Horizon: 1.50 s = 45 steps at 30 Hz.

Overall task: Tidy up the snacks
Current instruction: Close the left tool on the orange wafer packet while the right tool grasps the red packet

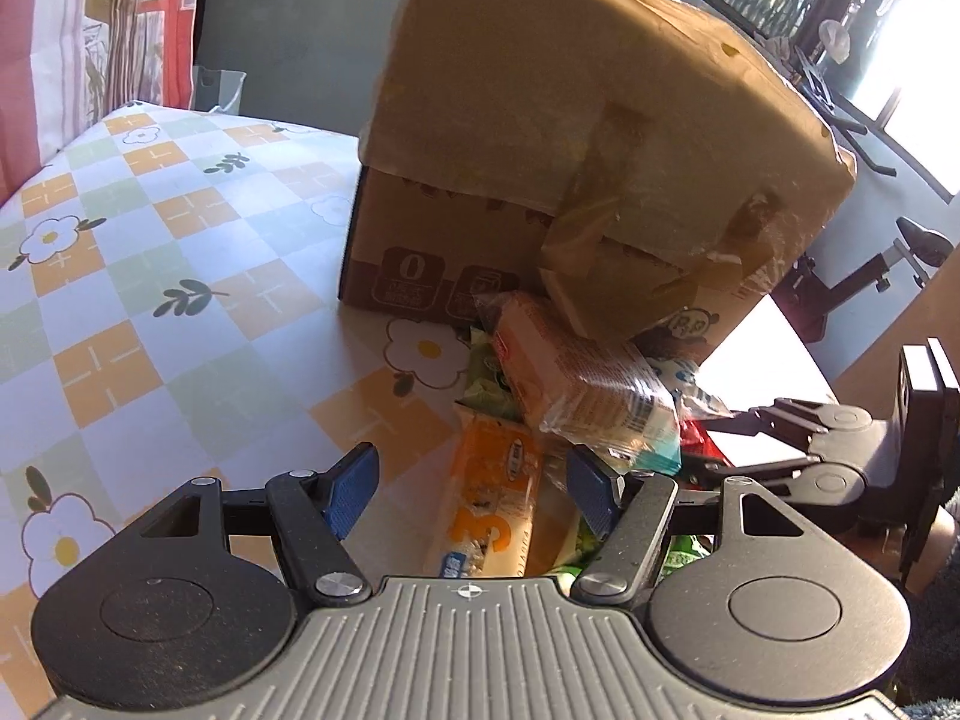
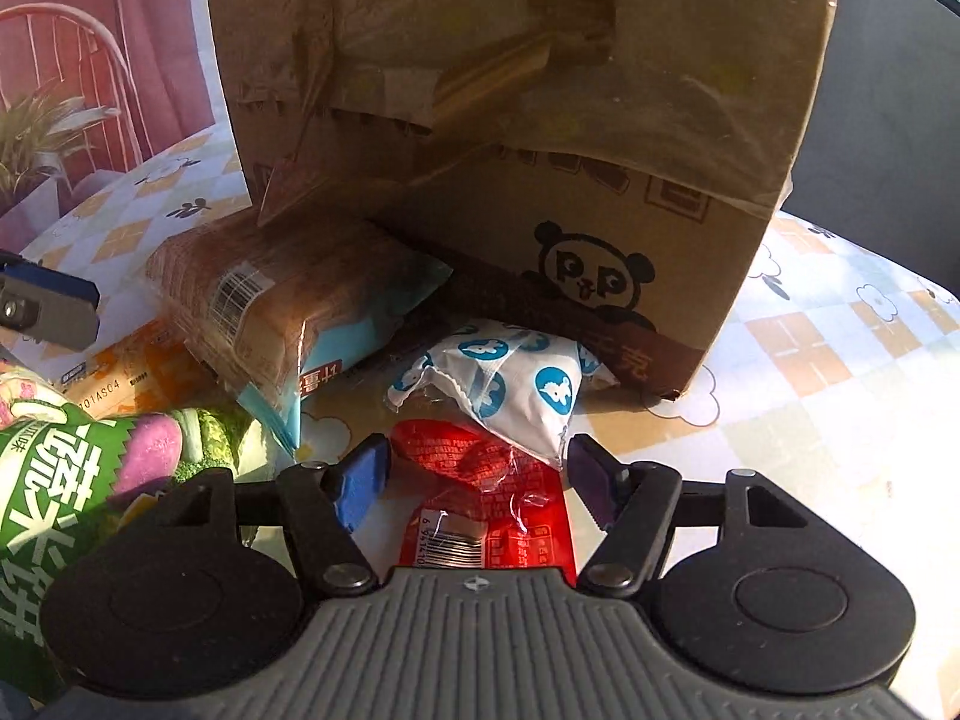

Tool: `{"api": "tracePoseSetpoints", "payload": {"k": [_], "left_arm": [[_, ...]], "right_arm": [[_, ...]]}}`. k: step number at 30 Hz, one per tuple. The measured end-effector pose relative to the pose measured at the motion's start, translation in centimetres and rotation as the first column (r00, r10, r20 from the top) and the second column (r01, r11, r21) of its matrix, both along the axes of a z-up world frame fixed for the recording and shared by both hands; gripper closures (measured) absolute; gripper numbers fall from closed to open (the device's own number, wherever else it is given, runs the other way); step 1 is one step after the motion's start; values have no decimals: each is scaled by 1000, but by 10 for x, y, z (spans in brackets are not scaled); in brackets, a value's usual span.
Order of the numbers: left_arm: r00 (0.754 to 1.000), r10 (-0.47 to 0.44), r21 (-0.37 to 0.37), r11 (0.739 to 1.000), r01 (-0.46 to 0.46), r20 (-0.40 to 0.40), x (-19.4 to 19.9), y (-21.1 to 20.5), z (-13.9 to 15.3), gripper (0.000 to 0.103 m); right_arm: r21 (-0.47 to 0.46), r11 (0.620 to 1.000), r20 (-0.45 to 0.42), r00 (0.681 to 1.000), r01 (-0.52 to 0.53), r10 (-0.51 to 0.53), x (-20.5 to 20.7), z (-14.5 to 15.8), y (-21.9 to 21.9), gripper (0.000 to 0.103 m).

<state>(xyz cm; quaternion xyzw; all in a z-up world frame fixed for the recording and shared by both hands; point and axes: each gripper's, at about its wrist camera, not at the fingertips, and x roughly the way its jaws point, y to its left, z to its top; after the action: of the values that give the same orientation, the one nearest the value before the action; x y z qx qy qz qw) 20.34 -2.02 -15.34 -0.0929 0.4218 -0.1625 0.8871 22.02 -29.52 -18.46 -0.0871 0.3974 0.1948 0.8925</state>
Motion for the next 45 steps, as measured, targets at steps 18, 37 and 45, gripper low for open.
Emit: {"api": "tracePoseSetpoints", "payload": {"k": [18,37,45], "left_arm": [[994,-105,102,989,106,-11,16,-12,-16,33],[988,-150,192,969,154,-31,10,-34,-37,64],[999,-40,126,991,40,-4,1,0,-27,65]], "right_arm": [[33,997,43,996,76,-77,-20,-2,-14,50],[72,994,117,989,84,-93,-38,-9,-18,49],[52,995,90,992,83,-88,-35,-5,-15,50]]}}
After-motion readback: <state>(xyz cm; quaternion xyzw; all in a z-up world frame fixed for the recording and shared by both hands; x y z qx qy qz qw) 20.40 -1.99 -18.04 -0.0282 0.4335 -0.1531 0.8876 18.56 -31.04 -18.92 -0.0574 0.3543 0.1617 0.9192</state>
